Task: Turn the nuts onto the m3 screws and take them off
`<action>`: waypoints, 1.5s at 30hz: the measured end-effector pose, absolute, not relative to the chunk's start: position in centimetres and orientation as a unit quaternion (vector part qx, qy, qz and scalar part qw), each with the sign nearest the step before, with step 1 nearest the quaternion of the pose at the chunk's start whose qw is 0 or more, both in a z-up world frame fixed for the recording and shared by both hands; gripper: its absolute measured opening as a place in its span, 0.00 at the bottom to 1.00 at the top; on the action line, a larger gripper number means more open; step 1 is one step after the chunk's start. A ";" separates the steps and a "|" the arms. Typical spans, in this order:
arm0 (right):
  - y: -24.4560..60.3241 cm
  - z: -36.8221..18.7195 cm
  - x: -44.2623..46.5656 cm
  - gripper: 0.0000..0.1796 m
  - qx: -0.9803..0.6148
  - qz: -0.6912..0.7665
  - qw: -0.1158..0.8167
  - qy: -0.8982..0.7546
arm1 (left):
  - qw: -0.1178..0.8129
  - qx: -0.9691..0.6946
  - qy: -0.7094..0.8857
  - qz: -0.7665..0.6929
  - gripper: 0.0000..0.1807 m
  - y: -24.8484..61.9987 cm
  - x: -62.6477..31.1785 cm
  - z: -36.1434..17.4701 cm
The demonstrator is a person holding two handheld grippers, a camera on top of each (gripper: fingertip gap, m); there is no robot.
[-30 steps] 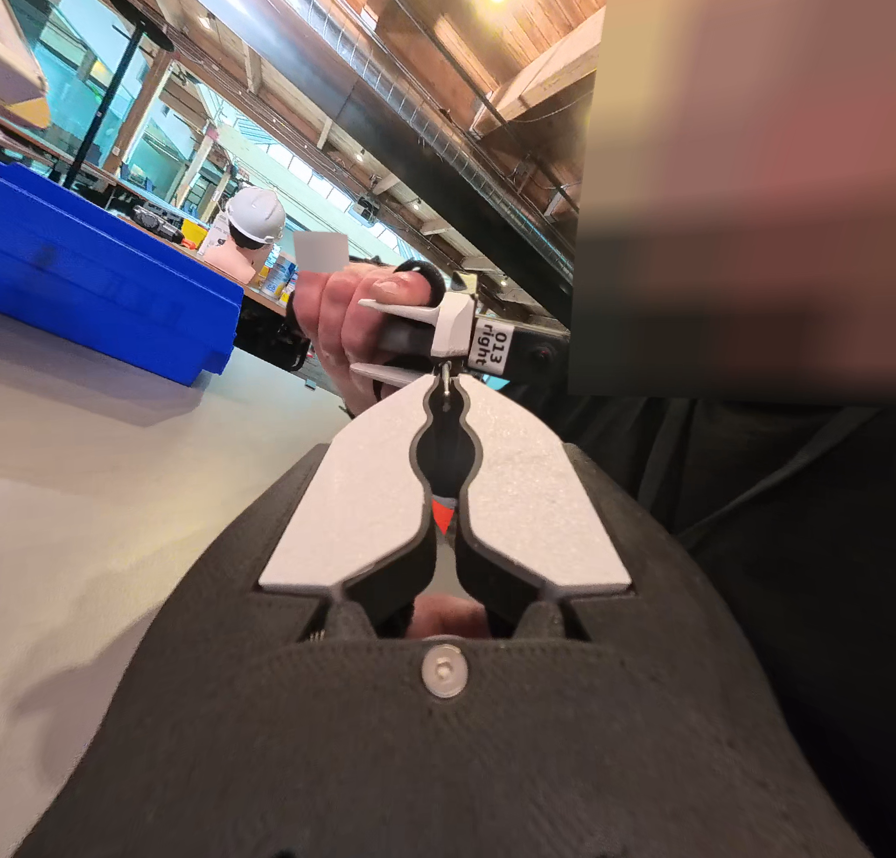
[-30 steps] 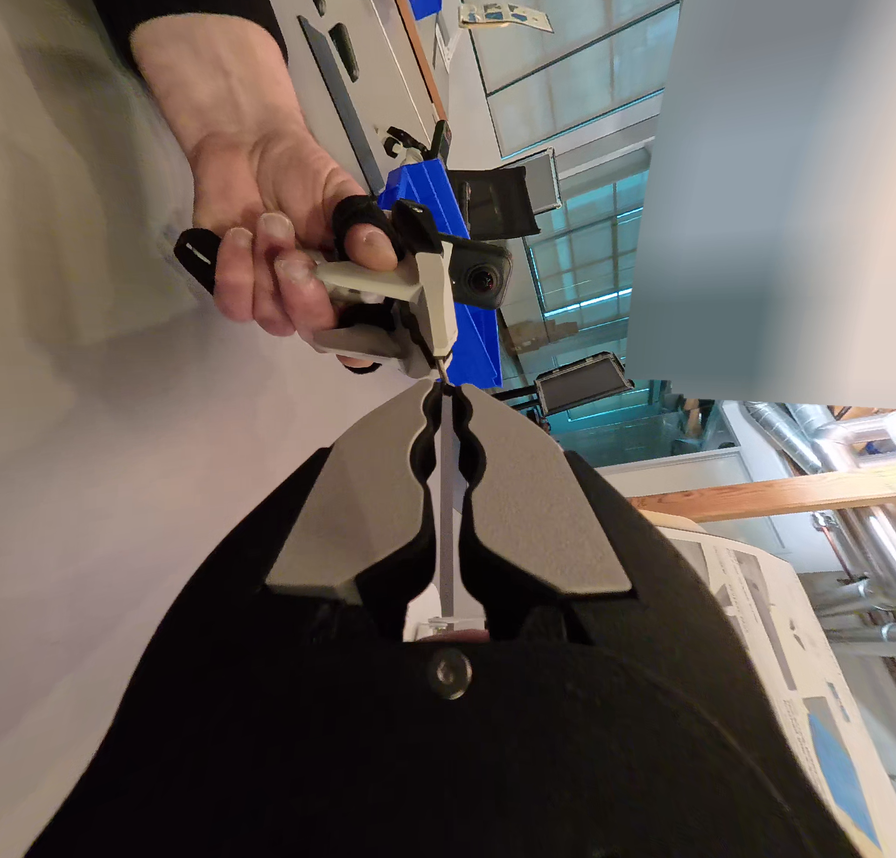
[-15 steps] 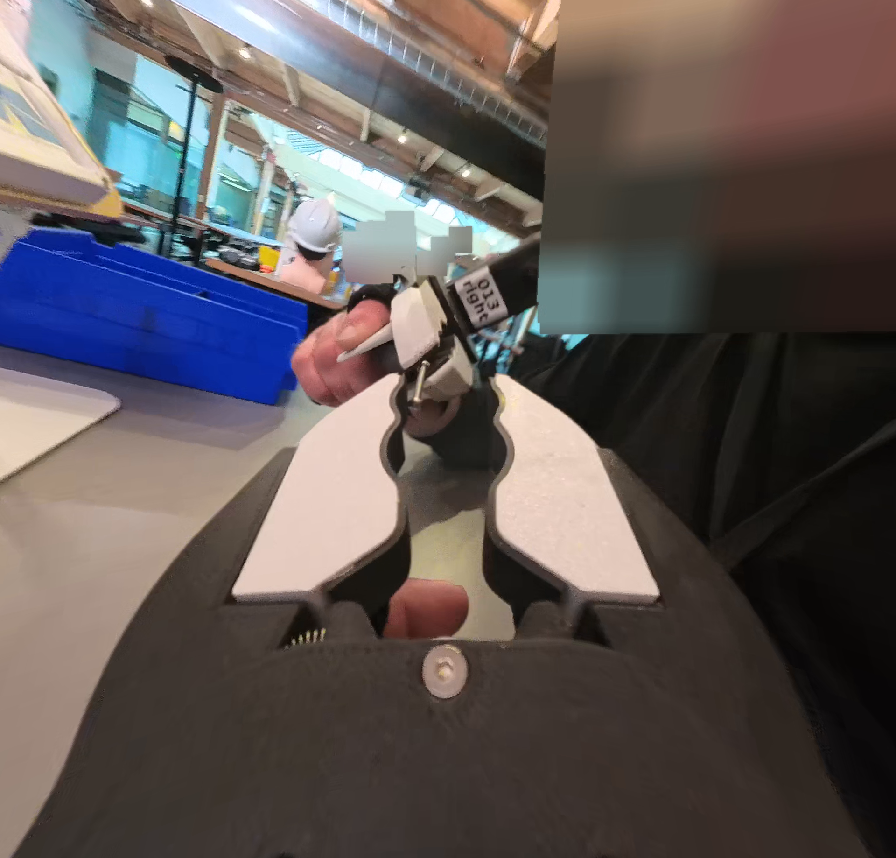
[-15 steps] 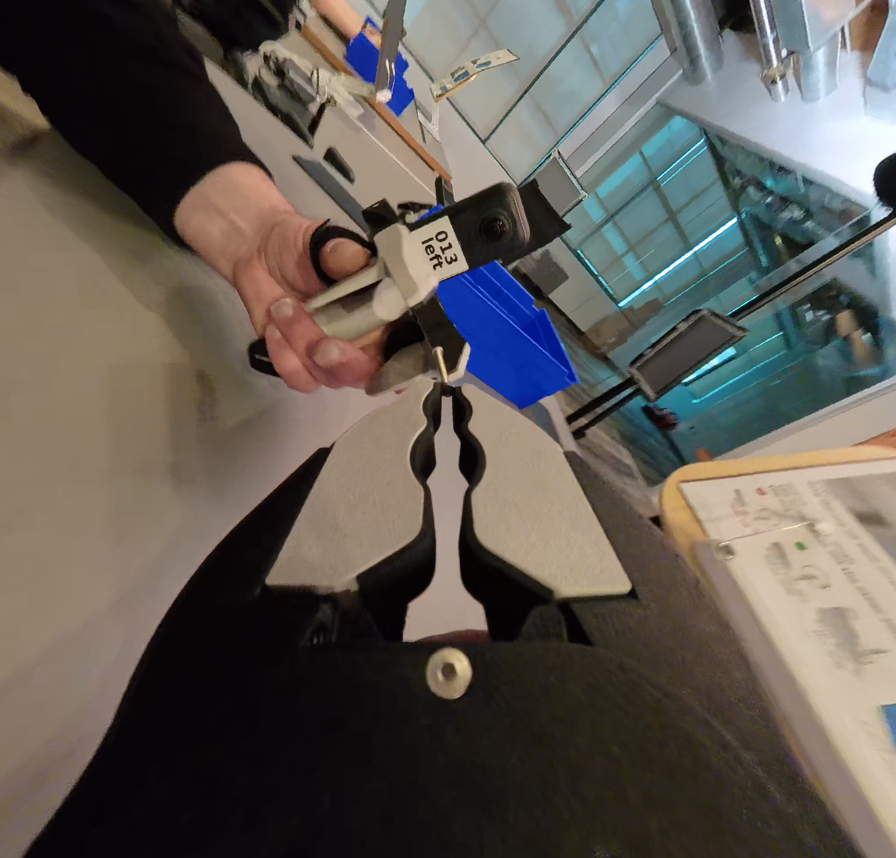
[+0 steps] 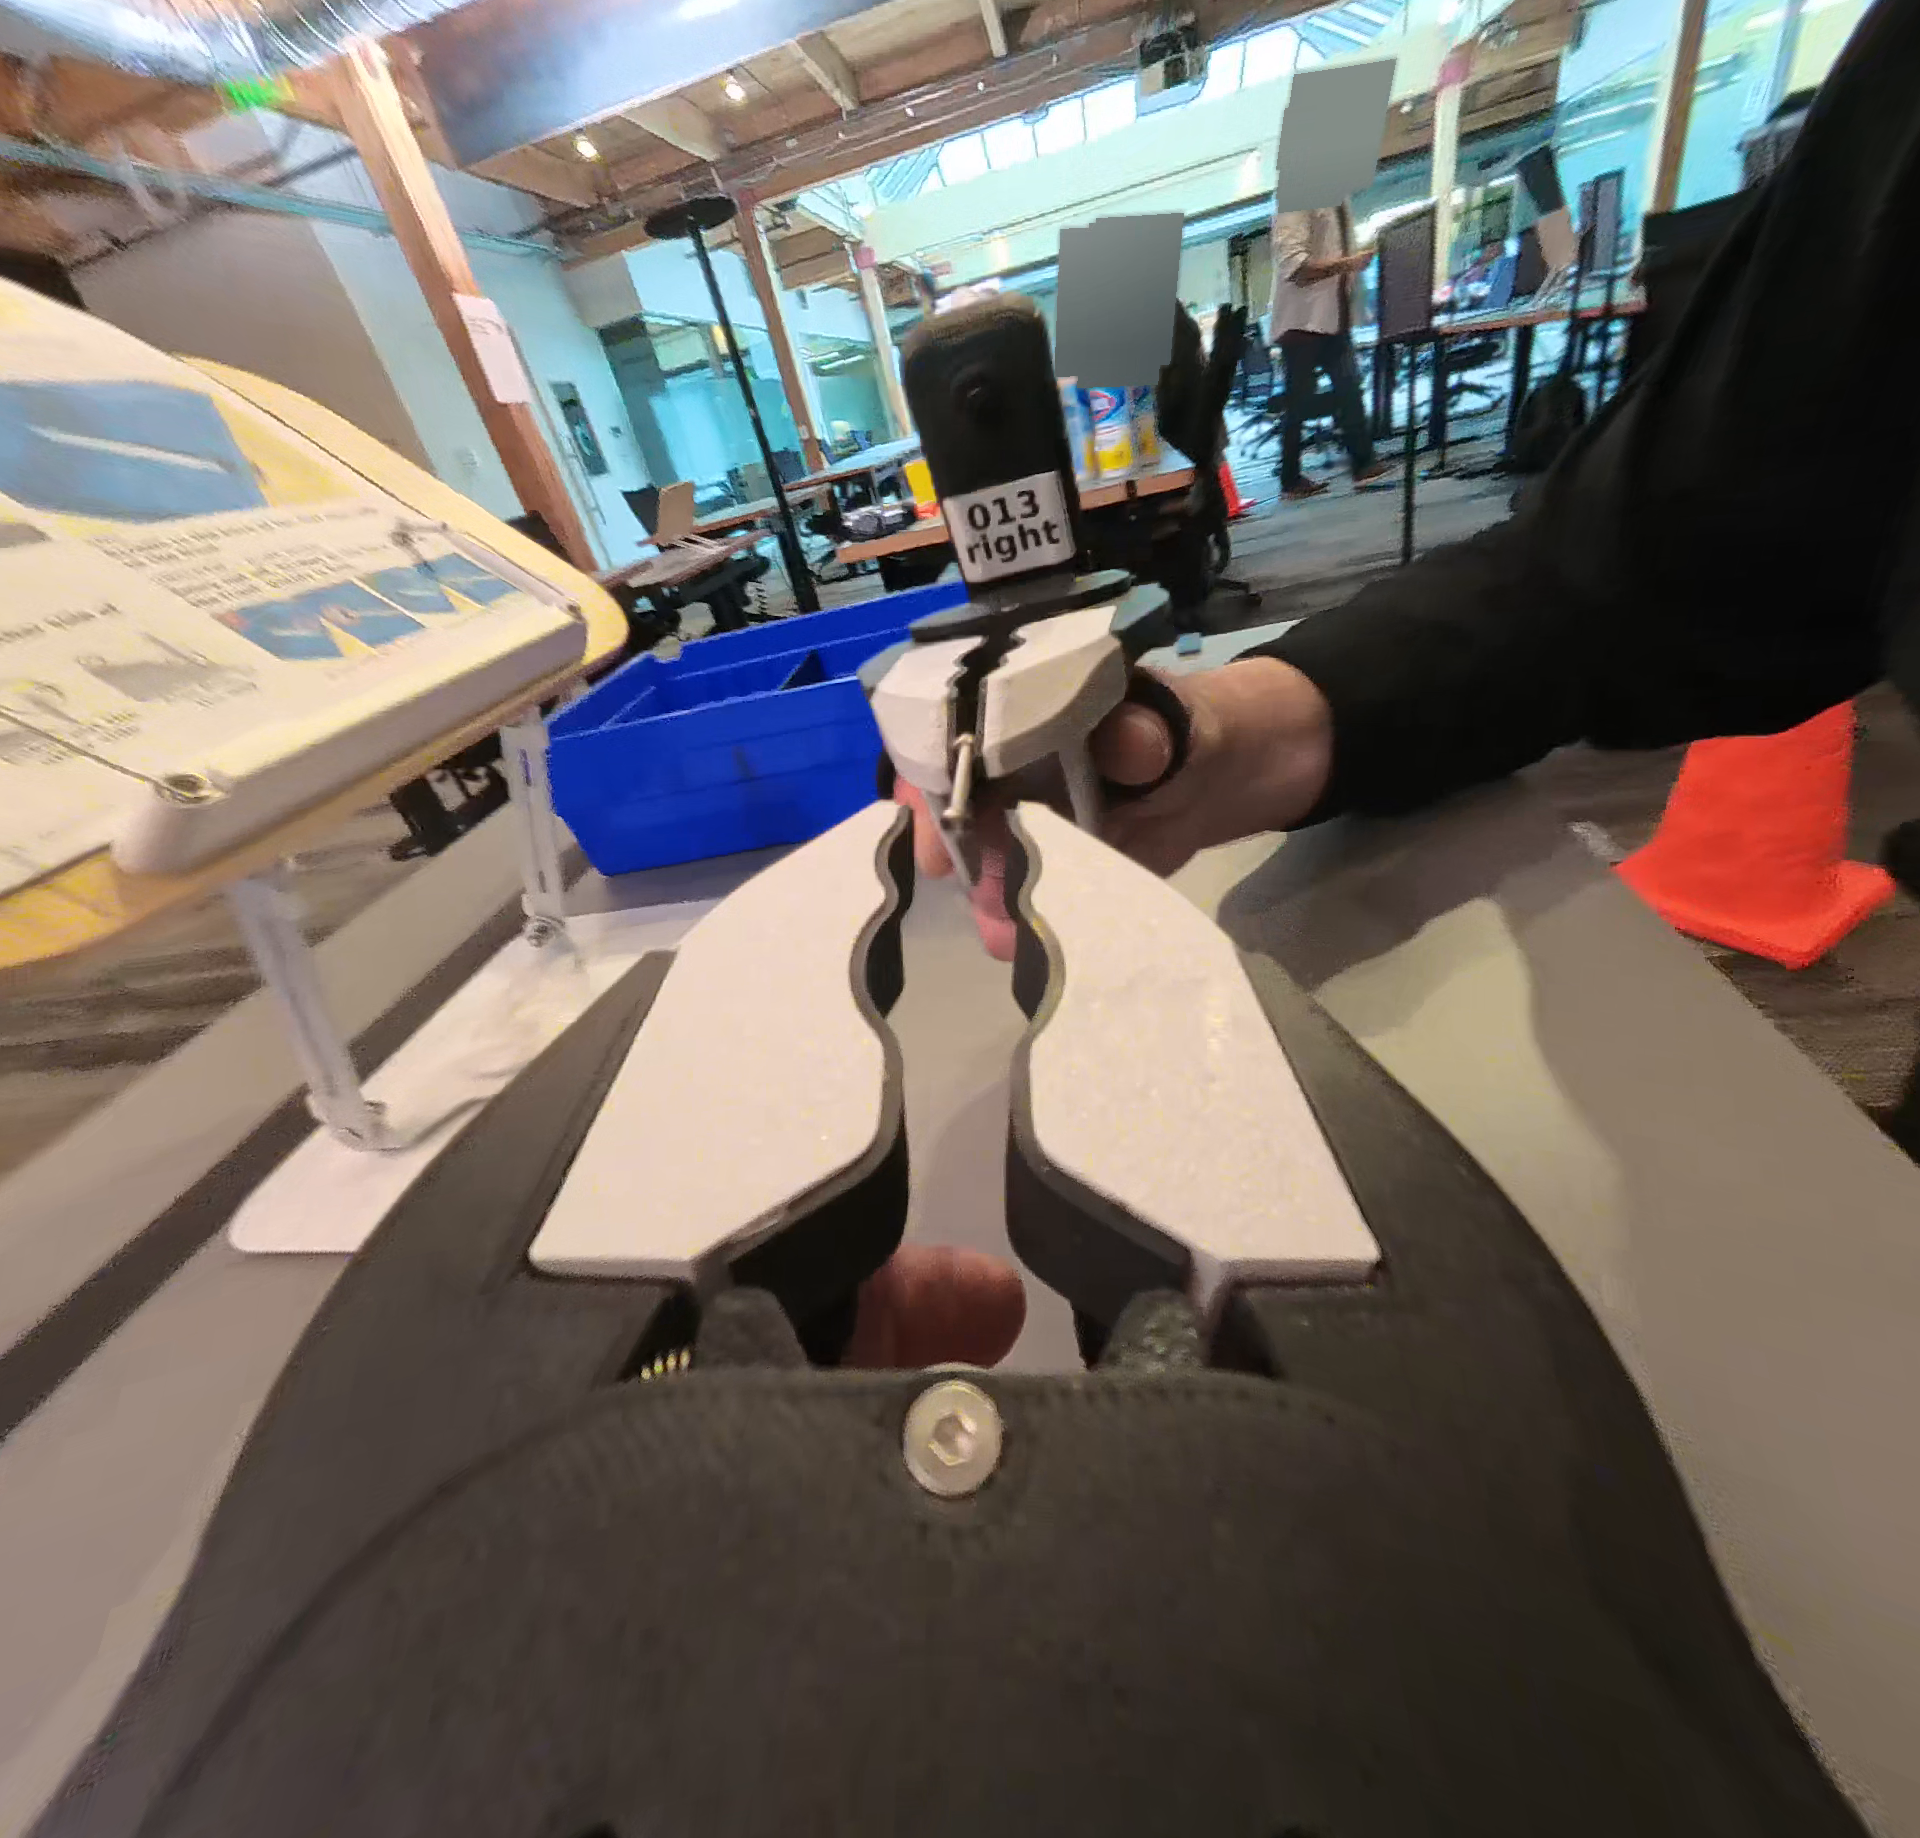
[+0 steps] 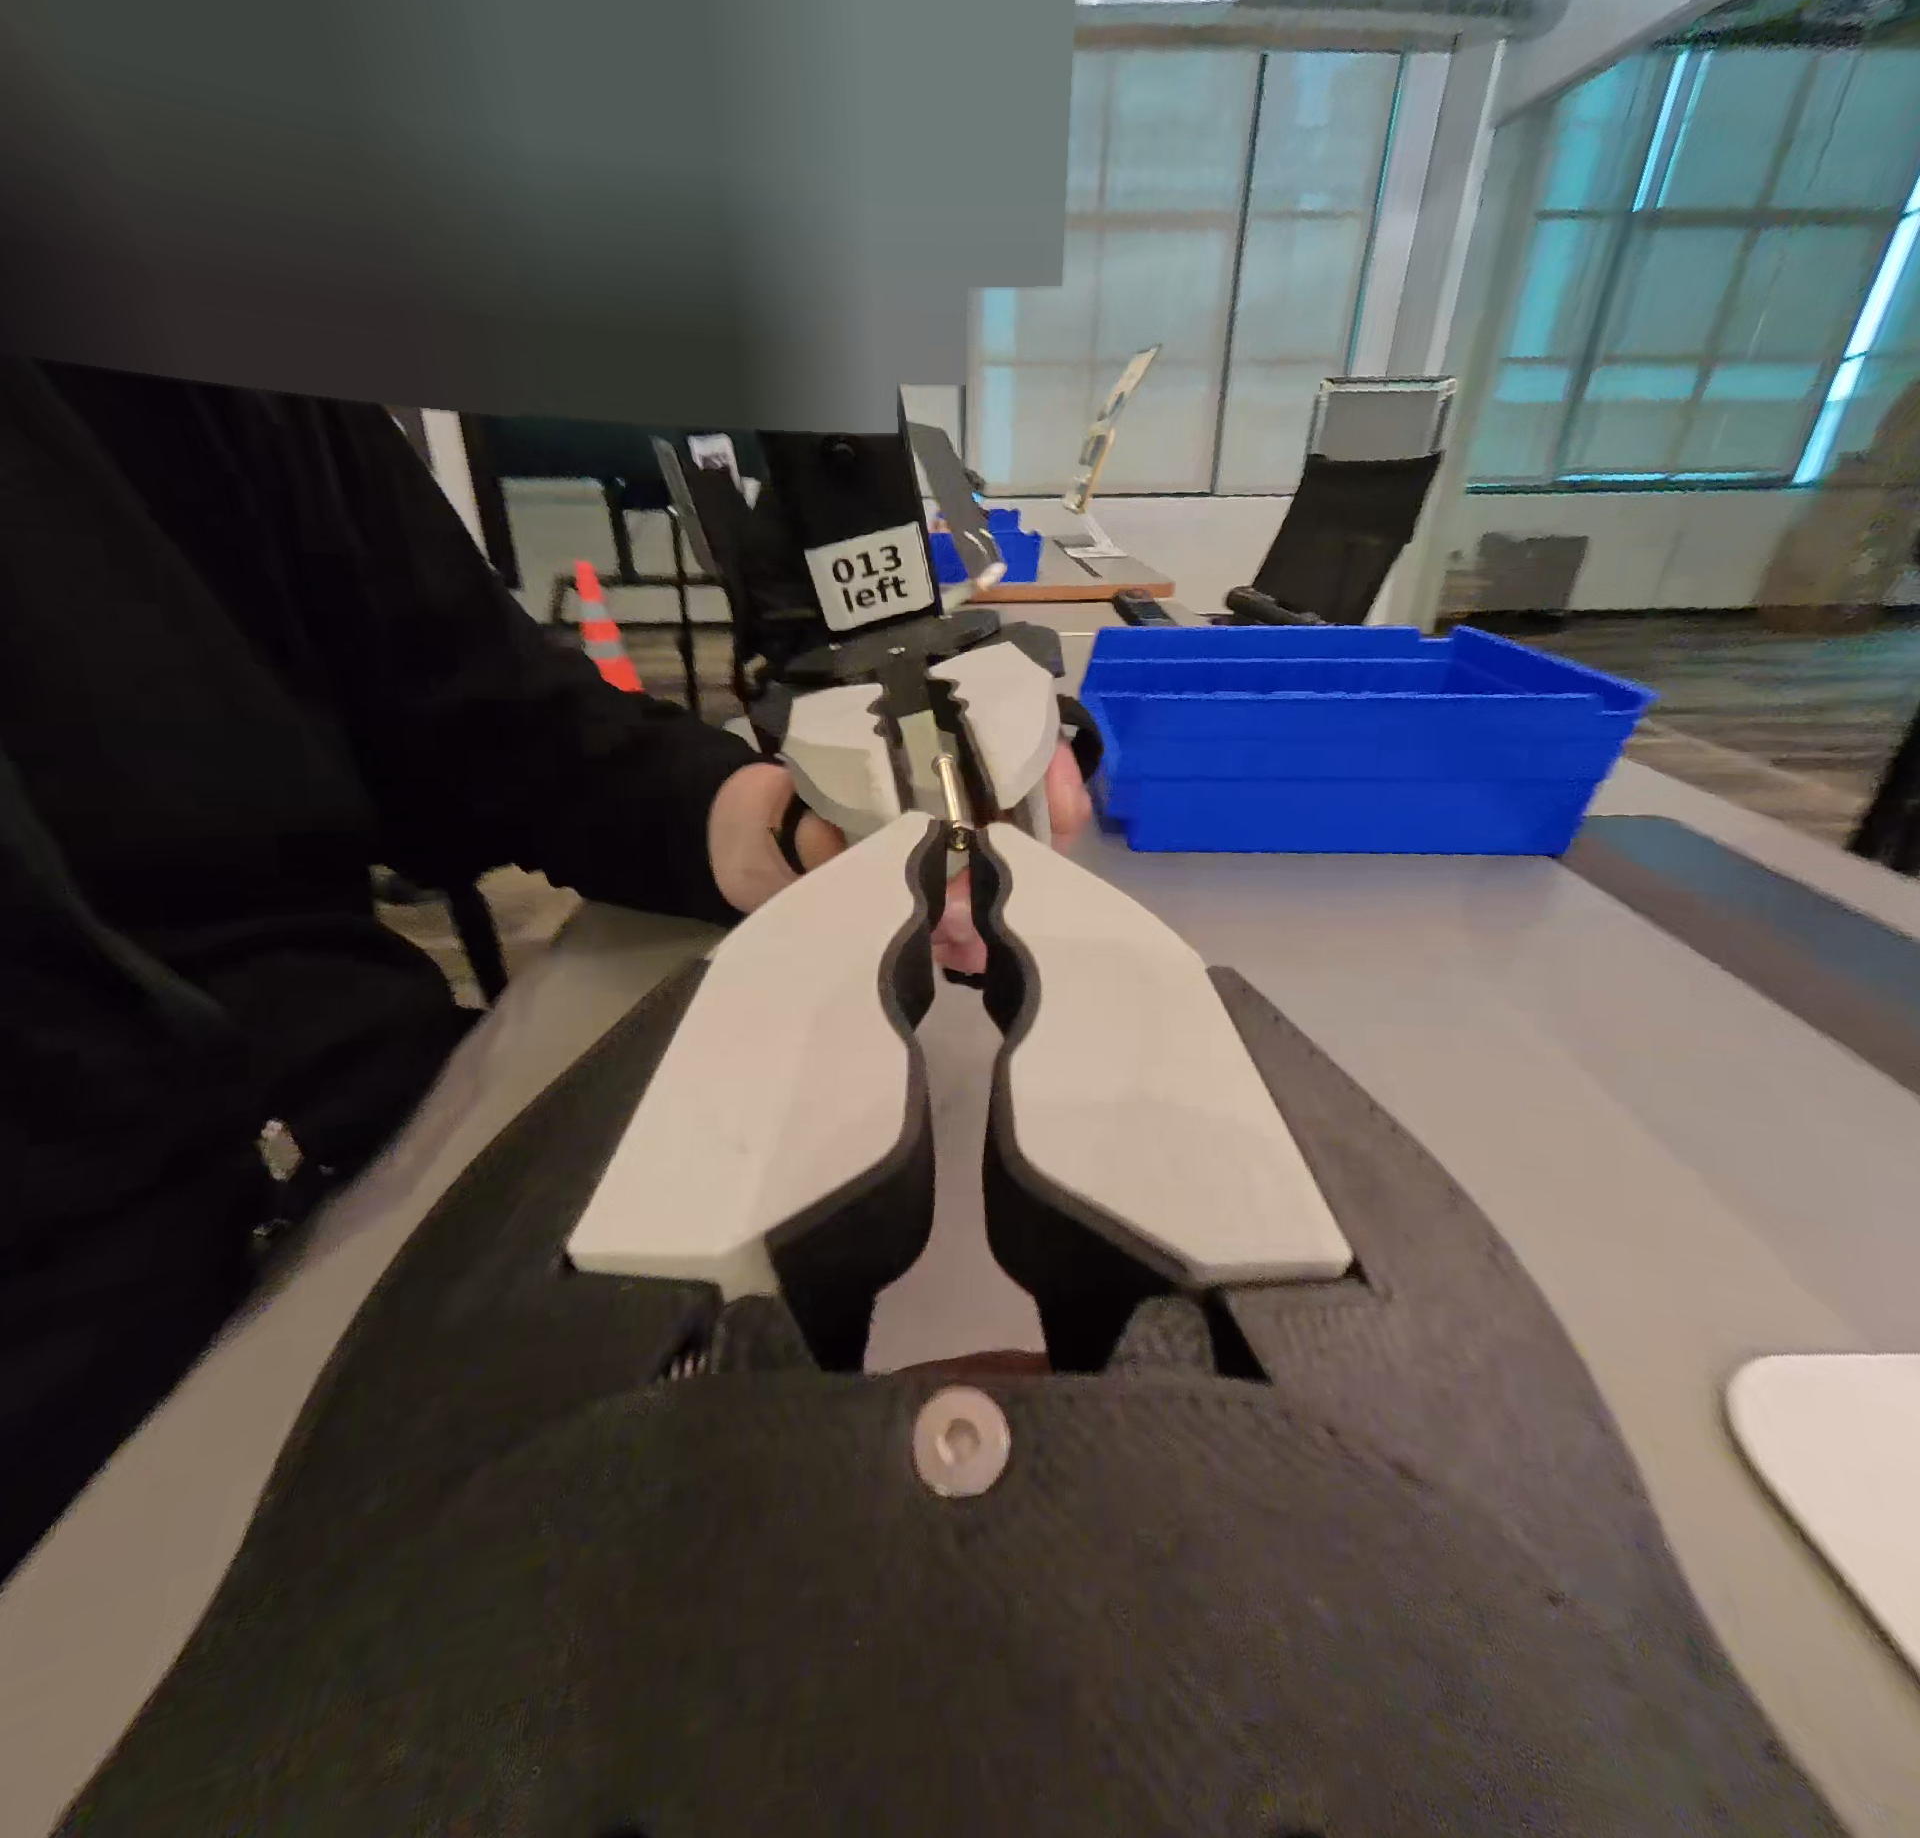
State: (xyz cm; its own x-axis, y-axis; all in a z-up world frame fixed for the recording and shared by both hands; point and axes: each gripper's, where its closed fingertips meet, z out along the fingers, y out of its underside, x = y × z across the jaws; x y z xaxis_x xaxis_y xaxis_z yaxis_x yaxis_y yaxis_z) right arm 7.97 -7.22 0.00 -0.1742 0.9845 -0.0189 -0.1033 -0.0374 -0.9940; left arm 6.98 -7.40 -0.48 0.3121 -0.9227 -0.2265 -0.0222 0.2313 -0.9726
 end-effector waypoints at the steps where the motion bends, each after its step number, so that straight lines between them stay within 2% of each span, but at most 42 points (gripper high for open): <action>1: -7.2 0.0 8.0 0.02 -0.437 0.581 0.466 -0.504 | 0.633 -0.506 0.469 -0.350 0.09 -7.4 7.0 -0.4; 16: -7.7 -0.3 7.5 0.02 -0.444 0.650 0.414 -0.458 | 0.638 -0.492 0.493 -0.329 0.02 -7.8 7.1 -0.2; 24: -7.6 -0.4 7.4 0.02 -0.443 0.622 0.441 -0.472 | 0.604 -0.513 0.469 -0.388 0.01 -7.8 7.1 -0.1; 27: -7.6 -0.3 7.3 0.02 -0.429 0.556 0.494 -0.512 | 0.561 -0.533 0.421 -0.473 0.01 -7.8 7.0 0.1; 32: -8.2 0.3 6.9 0.02 -0.362 0.363 0.602 -0.612 | 0.452 -0.524 0.298 -0.657 0.01 -8.2 6.5 0.6; 36: -8.3 0.0 6.7 0.02 -0.283 0.181 0.659 -0.673 | 0.408 -0.521 0.255 -0.705 0.01 -8.5 6.2 0.1; 39: -8.5 -0.2 6.6 0.02 -0.218 0.064 0.676 -0.701 | 0.393 -0.513 0.236 -0.726 0.01 -8.7 6.1 -0.2; 45: -8.9 -0.4 6.6 0.02 -0.128 -0.057 0.676 -0.723 | 0.362 -0.497 0.211 -0.760 0.01 -9.1 6.2 -0.5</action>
State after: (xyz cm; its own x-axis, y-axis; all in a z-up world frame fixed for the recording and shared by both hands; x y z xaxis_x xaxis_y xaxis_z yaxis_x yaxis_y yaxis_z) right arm 6.61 -8.88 -0.41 -0.0530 0.1083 0.9927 0.2634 0.9604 -0.0907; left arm 6.18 -9.13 -0.49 -0.2429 -0.7603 0.6025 0.3409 -0.6484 -0.6807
